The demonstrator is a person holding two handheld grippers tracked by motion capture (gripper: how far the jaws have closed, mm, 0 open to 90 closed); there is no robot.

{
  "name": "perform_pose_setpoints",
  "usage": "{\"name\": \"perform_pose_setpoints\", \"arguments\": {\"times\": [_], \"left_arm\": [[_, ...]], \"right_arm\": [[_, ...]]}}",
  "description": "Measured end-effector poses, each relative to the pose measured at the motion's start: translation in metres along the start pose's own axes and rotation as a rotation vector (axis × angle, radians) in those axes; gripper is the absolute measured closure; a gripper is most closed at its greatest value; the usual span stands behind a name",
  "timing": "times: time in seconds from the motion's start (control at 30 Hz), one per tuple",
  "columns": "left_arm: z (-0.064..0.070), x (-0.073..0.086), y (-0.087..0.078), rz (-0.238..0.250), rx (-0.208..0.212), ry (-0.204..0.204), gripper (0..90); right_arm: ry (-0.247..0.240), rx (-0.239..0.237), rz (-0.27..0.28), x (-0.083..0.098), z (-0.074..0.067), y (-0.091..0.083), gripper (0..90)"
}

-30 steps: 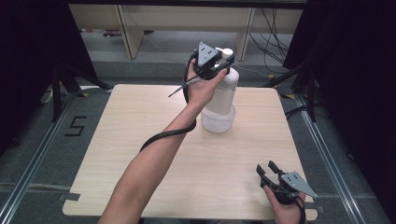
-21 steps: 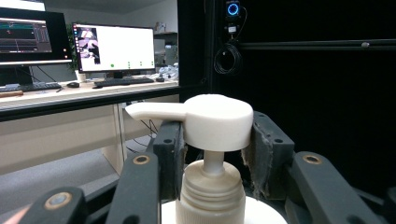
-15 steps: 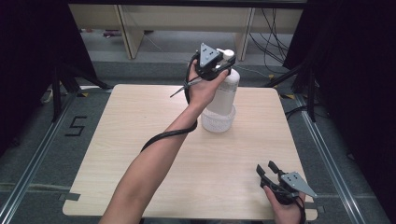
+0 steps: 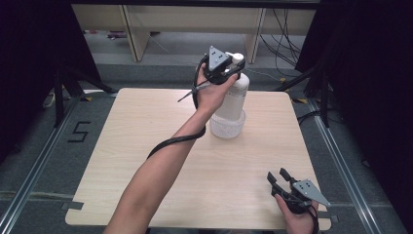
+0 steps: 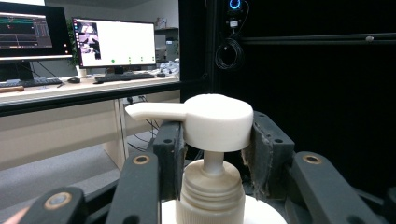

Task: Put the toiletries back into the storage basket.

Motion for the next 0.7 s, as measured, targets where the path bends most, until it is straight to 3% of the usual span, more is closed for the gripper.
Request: {"name": "perform_pose_setpoints", "arguments": {"times": [0.37,0.47,0.53,0.7], "left_arm": [[-0.0003,0.0072,-0.0004,-0.013,-0.002,-0.001,59.4],[-0.0003,0.0083,0.0,-0.011,-0.002,-0.007,59.4],[-0.0004,0.0083,0.0,-0.011,-0.002,-0.006,59.4],[0.0002,0.01,-0.0004,-0.015,-0.001,-0.004,59.4]], "right_arm": [[0.0,0.001,0.0,0.0001,-0.0002,0.0001,47.5],[0.049,-0.001,-0.016,0.0017,-0.0045,-0.0007,47.5],[0.02,-0.003,-0.015,0.0012,-0.0025,-0.0007,47.5],[0.021,-0.004,-0.015,0.0012,-0.0026,-0.0007,47.5]]}}
Point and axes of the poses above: each handheld gripper's, and its own axes: y roughly forward along the jaws, x roughly out of its underside, z roughly to its right, the point moved 8 cm from there along y, roughly forward along the jaws, and after that the axes turned 10 degrees about z, right-handed, at the moved point
